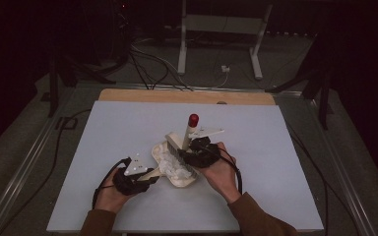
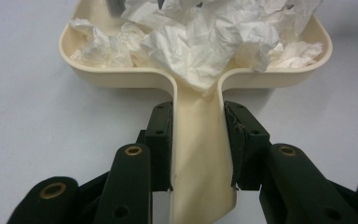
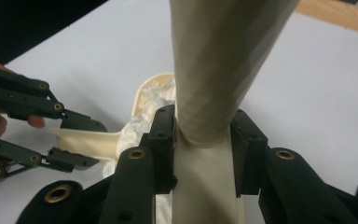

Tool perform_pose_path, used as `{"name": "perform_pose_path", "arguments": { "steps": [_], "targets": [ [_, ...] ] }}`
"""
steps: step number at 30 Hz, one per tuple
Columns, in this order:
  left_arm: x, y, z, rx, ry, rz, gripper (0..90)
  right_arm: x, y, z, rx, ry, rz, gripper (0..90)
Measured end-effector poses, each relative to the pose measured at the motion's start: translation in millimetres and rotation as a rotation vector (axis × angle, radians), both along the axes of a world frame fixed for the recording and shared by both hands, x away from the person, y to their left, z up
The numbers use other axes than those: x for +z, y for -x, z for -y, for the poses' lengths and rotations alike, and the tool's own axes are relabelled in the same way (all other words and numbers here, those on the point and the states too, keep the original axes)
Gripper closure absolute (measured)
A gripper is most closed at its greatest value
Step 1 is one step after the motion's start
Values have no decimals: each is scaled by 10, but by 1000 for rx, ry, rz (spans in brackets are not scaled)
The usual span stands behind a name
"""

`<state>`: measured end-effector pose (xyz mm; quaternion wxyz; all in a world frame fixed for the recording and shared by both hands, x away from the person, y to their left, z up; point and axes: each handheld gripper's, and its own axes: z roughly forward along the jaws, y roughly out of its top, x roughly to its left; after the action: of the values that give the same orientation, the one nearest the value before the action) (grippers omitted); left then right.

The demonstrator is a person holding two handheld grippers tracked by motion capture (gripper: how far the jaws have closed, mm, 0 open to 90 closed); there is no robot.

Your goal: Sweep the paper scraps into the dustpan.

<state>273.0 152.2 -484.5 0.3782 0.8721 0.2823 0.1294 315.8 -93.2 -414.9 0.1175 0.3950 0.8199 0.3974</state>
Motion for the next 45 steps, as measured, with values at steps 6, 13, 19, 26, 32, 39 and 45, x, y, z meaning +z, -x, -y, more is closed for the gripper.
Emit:
{"name": "perform_pose_path", "arguments": {
  "steps": [6,13,19,26,32,39,45],
  "targets": [
    [13,5,-21,-2,6,6,664,105,-18,68,-12,-26,25,668],
    [15,13,-36,-3,12,15,664,170,-54,158,-33,-51,31,667],
    [25,16,-56,2,18,19,664,220,-79,228,-52,-68,37,667],
    [30,19,-82,8,22,24,665,283,-104,314,-69,-105,44,667],
    [37,20,-147,39,30,29,664,284,-140,378,-76,-93,48,668],
    [38,13,-230,100,36,28,664,241,-179,433,-67,-64,50,668],
    [41,15,-307,160,43,33,664,224,-195,500,-76,-51,53,668]
  ]
}}
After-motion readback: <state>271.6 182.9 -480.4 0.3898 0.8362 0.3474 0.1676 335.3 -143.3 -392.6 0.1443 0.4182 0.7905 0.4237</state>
